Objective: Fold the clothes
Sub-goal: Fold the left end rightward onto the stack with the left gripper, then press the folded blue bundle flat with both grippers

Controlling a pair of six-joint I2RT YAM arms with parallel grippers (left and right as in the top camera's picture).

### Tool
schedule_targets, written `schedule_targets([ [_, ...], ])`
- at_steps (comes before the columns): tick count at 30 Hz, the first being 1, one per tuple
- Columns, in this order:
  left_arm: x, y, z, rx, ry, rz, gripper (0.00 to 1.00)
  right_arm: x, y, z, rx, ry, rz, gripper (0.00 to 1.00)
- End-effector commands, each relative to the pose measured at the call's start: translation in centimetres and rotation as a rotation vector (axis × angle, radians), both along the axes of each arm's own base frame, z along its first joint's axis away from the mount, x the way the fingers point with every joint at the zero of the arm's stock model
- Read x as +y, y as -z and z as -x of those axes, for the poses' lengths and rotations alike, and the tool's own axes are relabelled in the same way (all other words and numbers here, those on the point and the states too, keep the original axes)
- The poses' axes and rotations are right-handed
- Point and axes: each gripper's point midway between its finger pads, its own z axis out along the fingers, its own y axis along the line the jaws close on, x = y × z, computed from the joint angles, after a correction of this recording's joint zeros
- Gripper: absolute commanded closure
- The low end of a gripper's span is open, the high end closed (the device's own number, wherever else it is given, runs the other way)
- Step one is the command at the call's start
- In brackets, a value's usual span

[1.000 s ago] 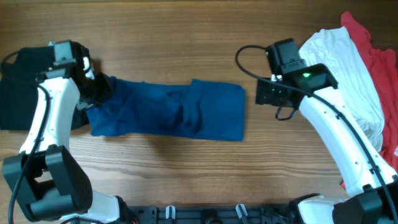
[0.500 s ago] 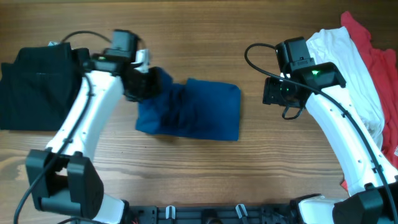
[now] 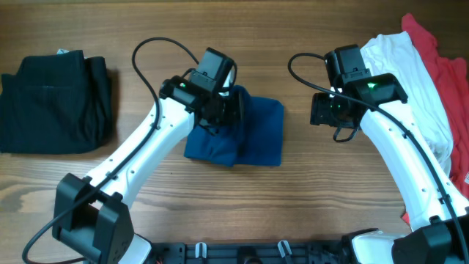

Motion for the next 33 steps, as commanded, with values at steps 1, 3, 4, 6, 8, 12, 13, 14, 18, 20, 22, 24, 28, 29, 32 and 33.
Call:
schedule_targets([
  [1,-1.5,-0.9,-0.5,-0.029,-0.037,0.031,0.94,0.3,0.0,0.0,0.009,-0.023,-0.011,0.32],
  [3,-2.1,-1.1,-0.5,-0.039,-0.032,0.042,0.93,0.3,0.0,0.0,0.009,-0.024,-0.011,0.32],
  [4,-2.3,-1.1,-0.6,-0.043,-0.030,0.046,0.92,0.3,0.0,0.0,0.010,-0.023,-0.011,0.32],
  [6,-2.7,-1.0,-0.6,-0.048,-0.022,0.050,0.92,0.4,0.1,0.1,0.012,-0.025,-0.018,0.32],
  [8,-2.9,-0.8,-0.5,-0.043,-0.016,0.047,0.88,0.4,0.1,0.1,0.012,-0.025,-0.020,0.32],
  [12,-3.0,-0.2,-0.4,-0.030,-0.013,0.039,0.87,0.5,0.1,0.1,0.013,-0.025,-0.022,0.32],
  [13,-3.1,0.0,-0.4,-0.029,-0.012,0.038,0.86,0.5,0.1,0.1,0.013,-0.025,-0.022,0.32],
  [14,-3.2,0.0,-0.4,-0.025,-0.016,0.040,0.84,0.5,0.1,0.1,0.012,-0.025,-0.022,0.32],
  [18,-4.2,0.0,-0.1,-0.023,0.000,0.062,0.57,0.5,0.1,0.1,0.012,-0.024,-0.022,0.32],
  [20,-5.2,-0.3,0.2,-0.033,0.032,0.089,0.53,0.5,0.1,0.1,0.013,-0.024,-0.023,0.32],
  [22,-5.6,-0.5,0.1,-0.049,0.047,0.095,0.53,0.5,0.1,0.1,0.013,-0.024,-0.026,0.32],
  [24,-5.6,-0.6,0.0,-0.080,0.089,0.084,0.54,0.5,0.1,0.1,0.016,-0.024,-0.025,0.32],
  [28,-3.5,-1.0,-1.3,-0.099,0.049,0.062,0.55,0.5,0.1,0.3,0.021,-0.025,-0.024,0.32],
  [29,-2.4,-1.4,-1.8,-0.102,0.020,0.063,0.55,0.5,0.1,0.2,0.021,-0.028,-0.025,0.32],
  [32,0.6,-2.4,-3.2,-0.114,-0.051,0.061,0.54,1.7,0.2,0.3,0.029,-0.099,-0.078,0.30],
  [33,1.8,-2.7,-3.7,-0.124,-0.068,0.055,0.54,2.6,0.1,0.3,0.029,-0.143,-0.115,0.30],
])
